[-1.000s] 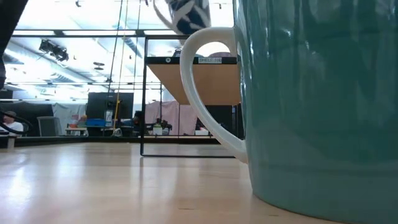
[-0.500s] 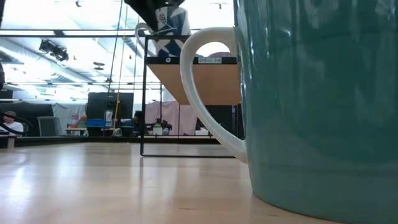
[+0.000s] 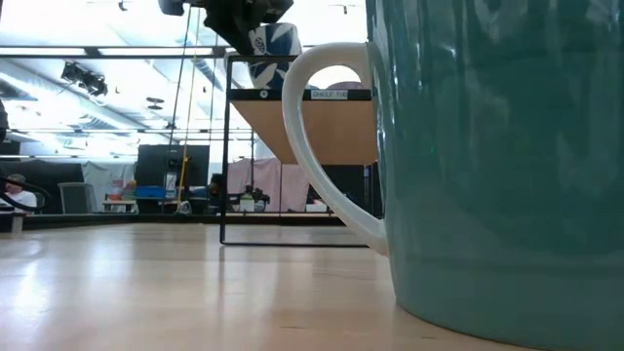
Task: Place coffee mugs
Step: Put the white and blue mug on the shelf, then put the purple mug on the shelf
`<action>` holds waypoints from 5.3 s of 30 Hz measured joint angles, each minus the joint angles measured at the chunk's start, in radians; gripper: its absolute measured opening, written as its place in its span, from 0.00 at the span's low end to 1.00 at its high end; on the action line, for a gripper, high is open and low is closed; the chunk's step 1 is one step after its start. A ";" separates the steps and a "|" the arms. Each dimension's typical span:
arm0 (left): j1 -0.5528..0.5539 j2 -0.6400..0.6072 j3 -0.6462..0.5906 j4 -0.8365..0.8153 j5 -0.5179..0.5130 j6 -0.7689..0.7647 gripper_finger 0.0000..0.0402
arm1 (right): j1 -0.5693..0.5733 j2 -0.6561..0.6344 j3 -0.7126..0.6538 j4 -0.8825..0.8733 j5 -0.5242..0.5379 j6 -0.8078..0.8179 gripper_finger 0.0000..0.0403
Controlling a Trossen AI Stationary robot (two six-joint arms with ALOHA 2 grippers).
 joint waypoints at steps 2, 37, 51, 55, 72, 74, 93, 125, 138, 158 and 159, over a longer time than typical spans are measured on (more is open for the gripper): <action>0.009 0.000 0.000 -0.004 0.004 0.020 0.09 | -0.006 0.000 0.000 0.000 -0.001 -0.011 0.30; 0.052 0.047 0.000 0.020 0.054 0.046 0.14 | -0.026 -0.001 0.000 0.060 0.006 -0.069 0.30; 0.052 0.047 0.000 0.056 0.025 0.043 0.30 | -0.026 -0.001 0.000 0.067 0.007 -0.076 0.30; 0.052 0.047 0.000 0.058 0.007 0.010 0.30 | -0.026 -0.001 0.000 0.067 0.007 -0.075 0.30; 0.052 0.047 0.000 0.100 -0.097 -0.060 0.30 | -0.026 -0.001 0.000 0.068 0.007 -0.077 0.30; 0.052 0.047 0.000 0.101 -0.099 -0.060 0.30 | -0.026 -0.001 0.000 0.069 0.007 -0.077 0.30; -0.003 0.031 0.000 0.085 -0.185 -0.066 0.30 | -0.026 -0.001 0.000 0.067 0.007 -0.076 0.30; 0.013 0.021 0.000 0.139 -0.209 0.003 0.19 | -0.033 0.000 0.000 0.083 0.006 -0.095 0.30; 0.012 0.021 0.000 0.138 -0.266 0.072 0.38 | -0.033 0.000 0.000 0.098 0.006 -0.111 0.30; -0.064 0.008 0.000 0.145 -0.443 0.086 0.38 | -0.034 0.000 0.000 0.115 0.006 -0.121 0.30; -0.070 -0.002 0.000 0.153 -0.451 0.086 0.38 | -0.034 0.000 0.000 0.115 0.006 -0.121 0.30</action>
